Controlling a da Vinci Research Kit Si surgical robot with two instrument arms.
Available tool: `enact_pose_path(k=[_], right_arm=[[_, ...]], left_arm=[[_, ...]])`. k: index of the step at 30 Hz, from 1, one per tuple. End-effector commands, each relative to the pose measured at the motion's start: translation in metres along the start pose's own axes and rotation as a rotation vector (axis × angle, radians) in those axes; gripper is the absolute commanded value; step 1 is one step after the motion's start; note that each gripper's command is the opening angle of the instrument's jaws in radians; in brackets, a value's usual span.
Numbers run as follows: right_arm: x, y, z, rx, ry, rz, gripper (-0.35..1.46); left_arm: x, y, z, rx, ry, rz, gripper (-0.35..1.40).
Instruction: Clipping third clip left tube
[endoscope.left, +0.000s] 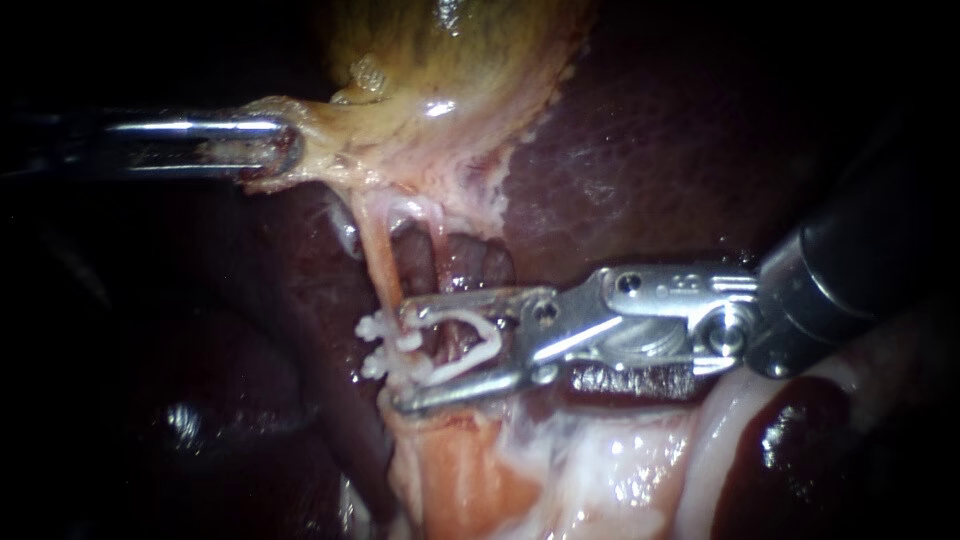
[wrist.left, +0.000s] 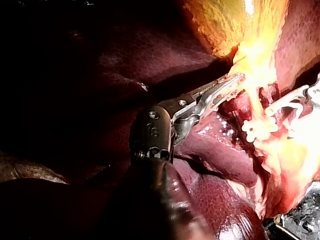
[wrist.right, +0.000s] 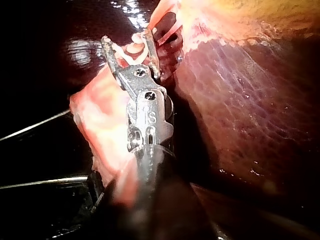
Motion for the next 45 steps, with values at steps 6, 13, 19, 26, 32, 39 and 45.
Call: enact_pose_path(k=[6, 13, 19, 26, 32, 39, 45], right_arm=[[-0.0011, 0.0016, -0.0002, -0.008, 0.000, 0.015, 0.50], [-0.0022, 0.0034, 0.0003, -0.014, 0.000, 0.037, 0.50], [-0.0018, 0.0043, 0.0012, -0.019, 0.011, 0.063, 0.50], [-0.0008, 0.0053, 0.0031, 0.001, 0.036, 0.100, 0.50], [0.0001, 0.0060, 0.0053, 0.016, 0.059, 0.130, 0.50], [0.0015, 0.0052, 0.0065, 0.050, 0.105, 0.140, 0.50], [0.0051, 0.0039, 0.0051, 0.098, 0.179, 0.146, 0.50]], left_arm=[[0.0000, 0.0000, 0.0000, 0.000, 0.000, 0.000, -0.35], [0.0000, 0.0000, 0.0000, 0.000, 0.000, 0.000, -0.35], [0.0000, 0.0000, 0.0001, 0.000, 0.000, 0.000, -0.35], [0.0000, 0.0001, 0.0002, 0.001, 0.001, 0.000, -0.35], [0.0000, 0.0001, 0.0002, 0.001, 0.001, 0.000, -0.35], [0.0000, 0.0001, 0.0003, 0.002, 0.001, 0.000, -0.35], [0.0000, 0.0001, 0.0004, 0.002, 0.001, 0.000, -0.35]])
